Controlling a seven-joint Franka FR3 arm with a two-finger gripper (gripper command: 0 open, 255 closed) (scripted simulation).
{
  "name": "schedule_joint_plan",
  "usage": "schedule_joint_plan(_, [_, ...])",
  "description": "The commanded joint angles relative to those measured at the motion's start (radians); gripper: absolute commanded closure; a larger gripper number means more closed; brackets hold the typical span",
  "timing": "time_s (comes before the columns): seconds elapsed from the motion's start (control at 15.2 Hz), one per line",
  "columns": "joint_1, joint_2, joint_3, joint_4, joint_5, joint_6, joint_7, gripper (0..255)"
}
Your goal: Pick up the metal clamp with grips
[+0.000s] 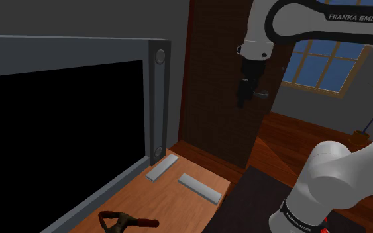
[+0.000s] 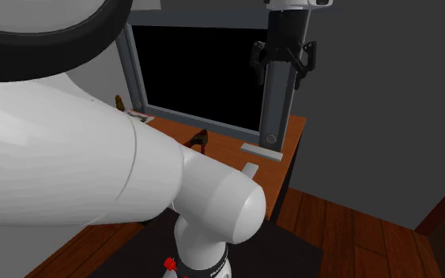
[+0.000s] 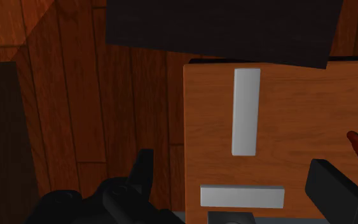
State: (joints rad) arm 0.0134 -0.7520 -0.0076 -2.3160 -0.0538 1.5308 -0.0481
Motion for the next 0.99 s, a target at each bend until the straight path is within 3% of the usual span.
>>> schedule_joint_plan(0.0, [0.000, 0.000, 0.000, 0.000, 0.000, 0.000, 0.000, 0])
schedule_joint_plan(0.92, [0.121, 0.259, 0.152, -0.127, 0.080, 0.402, 0.049, 0])
